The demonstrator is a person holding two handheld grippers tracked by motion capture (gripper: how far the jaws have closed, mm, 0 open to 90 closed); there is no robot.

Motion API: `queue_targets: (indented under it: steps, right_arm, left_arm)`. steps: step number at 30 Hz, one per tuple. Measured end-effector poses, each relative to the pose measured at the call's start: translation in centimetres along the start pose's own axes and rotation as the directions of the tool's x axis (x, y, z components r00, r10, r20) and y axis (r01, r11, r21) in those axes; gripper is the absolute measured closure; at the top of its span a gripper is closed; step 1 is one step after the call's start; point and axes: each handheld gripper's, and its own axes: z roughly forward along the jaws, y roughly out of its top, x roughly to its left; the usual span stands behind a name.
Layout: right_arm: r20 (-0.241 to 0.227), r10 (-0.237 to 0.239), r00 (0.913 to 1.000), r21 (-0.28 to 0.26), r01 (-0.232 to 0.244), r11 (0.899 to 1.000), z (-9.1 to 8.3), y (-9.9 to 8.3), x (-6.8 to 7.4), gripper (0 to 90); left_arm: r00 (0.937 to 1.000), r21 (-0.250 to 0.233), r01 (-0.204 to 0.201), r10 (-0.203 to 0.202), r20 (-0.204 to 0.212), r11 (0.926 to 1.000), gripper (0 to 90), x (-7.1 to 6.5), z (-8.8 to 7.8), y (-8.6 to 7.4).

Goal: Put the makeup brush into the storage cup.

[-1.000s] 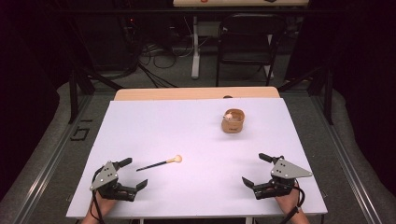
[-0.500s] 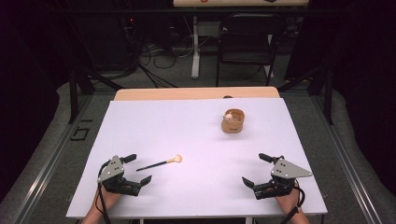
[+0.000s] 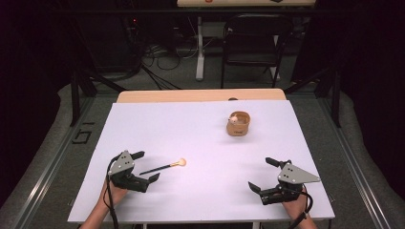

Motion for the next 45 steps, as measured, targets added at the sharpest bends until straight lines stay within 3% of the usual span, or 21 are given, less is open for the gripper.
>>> queue_targets:
  steps: [7, 13, 17, 25, 28, 29, 32, 33, 34, 35, 38, 40, 42, 43, 45]
  right_arm:
    - [0.002, 0.003, 1.0000, 0.006, -0.003, 1.000, 0.0, -0.1, -0.1, 0.0]
    - [-0.001, 0.004, 1.0000, 0.011, -0.004, 1.000, 0.1, -0.1, 0.0, 0.0]
    - [0.002, 0.001, 1.0000, 0.008, -0.001, 1.000, 0.0, -0.1, -0.1, 0.0]
    - [-0.001, 0.002, 1.0000, 0.009, -0.002, 1.000, 0.1, -0.1, -0.1, 0.0]
    - [0.004, 0.001, 1.0000, 0.001, -0.001, 1.000, -0.1, 0.0, 0.0, 0.0]
    - [0.004, 0.001, 1.0000, 0.001, -0.001, 1.000, -0.1, 0.0, 0.0, 0.0]
    - [0.007, 0.000, 1.0000, -0.004, 0.001, 1.000, -0.2, 0.1, 0.0, 0.0]
    - [0.005, -0.002, 1.0000, -0.002, 0.002, 1.000, -0.2, 0.1, 0.1, 0.0]
    - [0.002, -0.002, 1.0000, -0.003, 0.002, 1.000, -0.2, 0.1, -0.1, 0.0]
    - [0.002, -0.002, 1.0000, -0.003, 0.002, 1.000, -0.2, 0.1, -0.1, 0.0]
    - [-0.002, 0.001, 1.0000, -0.005, -0.001, 1.000, 0.0, 0.0, -0.1, 0.0]
    - [-0.002, 0.000, 1.0000, -0.002, 0.000, 1.000, -0.1, 0.0, 0.0, 0.0]
    - [-0.003, -0.002, 1.0000, -0.014, 0.002, 1.000, -0.2, 0.2, 0.1, 0.0]
    - [-0.004, -0.002, 1.0000, -0.015, 0.002, 1.000, -0.2, 0.2, 0.2, 0.0]
    - [-0.004, -0.003, 1.0000, -0.013, 0.003, 1.000, -0.2, 0.2, 0.2, 0.0]
  left_arm:
    - [0.9998, 0.072, 0.006, -0.008, 0.016, 0.9974, 0.1, 0.6, 0.5, 0.8]
    - [0.9994, 0.153, -0.015, 0.011, 0.033, 0.9881, 0.1, 1.0, 0.9, 1.8]
    - [0.9990, 0.212, -0.026, 0.018, 0.040, 0.9770, 0.1, 1.1, 1.3, 2.4]
    - [0.9977, 0.317, -0.047, 0.029, 0.061, 0.9474, 0.3, 1.2, 2.2, 3.3]
    - [0.9963, 0.365, -0.063, 0.037, 0.077, 0.9287, 0.3, 1.1, 2.7, 3.9]
    - [0.9963, 0.365, -0.063, 0.037, 0.077, 0.9287, 0.3, 1.1, 2.7, 3.9]
    - [0.9951, 0.395, -0.073, 0.041, 0.090, 0.9155, 0.3, 1.1, 3.0, 4.5]
    - [0.9941, 0.406, -0.084, 0.048, 0.098, 0.9101, 0.3, 1.1, 3.1, 4.7]
    - [0.9932, 0.429, -0.099, 0.062, 0.099, 0.8979, 0.3, 1.1, 3.5, 4.9]
    - [0.9932, 0.429, -0.099, 0.062, 0.099, 0.8979, 0.3, 1.1, 3.5, 4.9]
    - [0.9911, 0.459, -0.118, 0.076, 0.109, 0.8805, 0.3, 0.9, 4.1, 5.4]
    - [0.9887, 0.484, -0.136, 0.088, 0.121, 0.8645, 0.3, 0.8, 4.4, 5.7]
    - [0.9842, 0.521, -0.166, 0.108, 0.140, 0.8373, 0.3, 0.5, 4.9, 6.2]
    - [0.9842, 0.521, -0.166, 0.108, 0.140, 0.8373, 0.3, 0.5, 4.9, 6.2]
    - [0.9822, 0.542, -0.179, 0.117, 0.147, 0.8214, 0.3, 0.4, 5.2, 6.6]
